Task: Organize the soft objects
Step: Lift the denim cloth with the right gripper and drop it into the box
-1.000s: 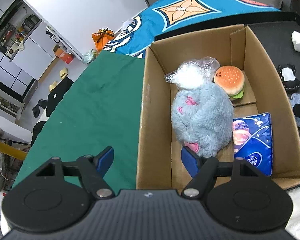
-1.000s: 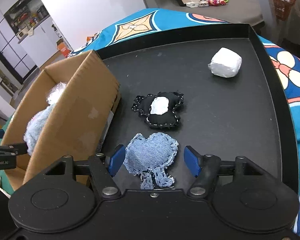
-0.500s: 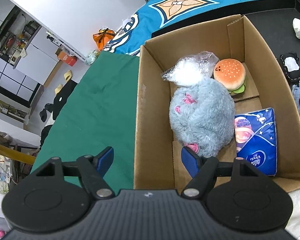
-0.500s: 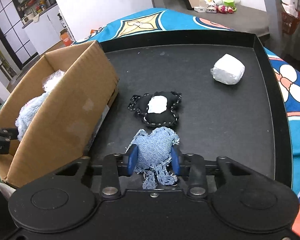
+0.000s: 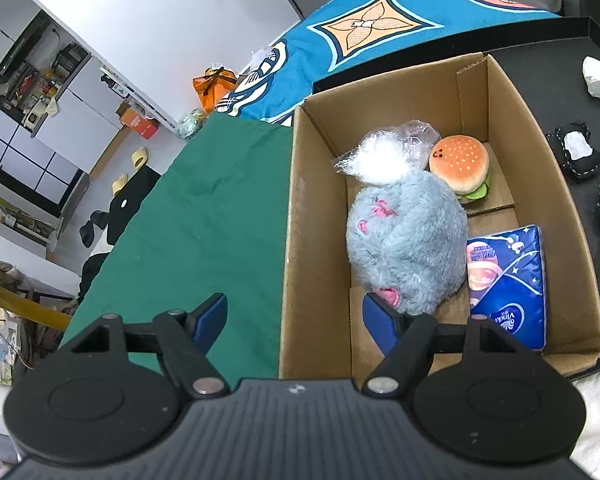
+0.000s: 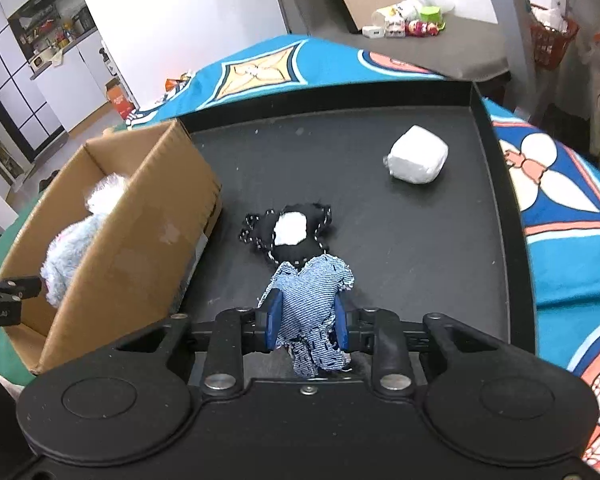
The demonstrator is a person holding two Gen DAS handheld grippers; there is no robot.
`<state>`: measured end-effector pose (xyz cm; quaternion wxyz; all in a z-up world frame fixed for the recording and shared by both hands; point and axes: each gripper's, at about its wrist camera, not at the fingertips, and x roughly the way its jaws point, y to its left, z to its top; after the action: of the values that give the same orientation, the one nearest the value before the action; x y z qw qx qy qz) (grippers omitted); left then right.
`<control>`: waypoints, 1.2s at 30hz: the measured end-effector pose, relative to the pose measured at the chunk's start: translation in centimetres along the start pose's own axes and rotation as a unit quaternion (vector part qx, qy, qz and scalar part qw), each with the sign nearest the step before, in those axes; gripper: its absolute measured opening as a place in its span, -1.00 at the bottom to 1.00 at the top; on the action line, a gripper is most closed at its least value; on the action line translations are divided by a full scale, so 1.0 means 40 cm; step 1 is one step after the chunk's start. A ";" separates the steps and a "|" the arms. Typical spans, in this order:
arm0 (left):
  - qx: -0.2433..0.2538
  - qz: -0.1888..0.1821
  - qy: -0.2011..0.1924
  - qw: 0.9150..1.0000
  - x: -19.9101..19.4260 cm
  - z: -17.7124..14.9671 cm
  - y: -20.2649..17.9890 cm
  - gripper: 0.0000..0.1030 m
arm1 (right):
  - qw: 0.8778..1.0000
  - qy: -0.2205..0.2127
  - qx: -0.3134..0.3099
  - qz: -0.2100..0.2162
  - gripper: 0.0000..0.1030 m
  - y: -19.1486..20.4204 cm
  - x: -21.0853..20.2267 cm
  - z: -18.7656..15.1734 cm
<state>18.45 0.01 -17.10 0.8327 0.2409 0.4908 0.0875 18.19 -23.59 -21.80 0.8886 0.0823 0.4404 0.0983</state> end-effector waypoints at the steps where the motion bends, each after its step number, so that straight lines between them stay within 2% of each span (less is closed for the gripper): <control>1: 0.000 -0.003 0.000 1.000 -0.003 -0.002 0.001 0.42 | 1.000 -0.002 -0.001 0.000 -0.48 0.002 -0.004 0.003; 13: -0.048 -0.045 0.008 0.998 -0.019 -0.003 0.073 0.42 | 1.000 -0.026 -0.002 -0.007 -0.48 0.019 -0.072 0.031; 17: -0.044 -0.051 0.010 0.998 -0.026 -0.008 0.083 0.42 | 0.999 -0.039 -0.006 -0.004 -0.48 0.032 -0.100 0.050; 27: -0.076 -0.079 -0.013 0.994 -0.021 -0.032 0.117 0.42 | 0.998 -0.056 -0.024 0.007 -0.48 0.084 -0.127 0.087; 36: -0.076 -0.096 -0.024 0.992 -0.010 -0.034 0.113 0.41 | 0.997 -0.070 -0.042 0.018 -0.48 0.155 -0.147 0.127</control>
<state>17.46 4.21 -15.14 0.8648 0.1307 0.4833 0.0381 18.12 -19.37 -12.81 0.9179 0.0592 0.3713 0.1270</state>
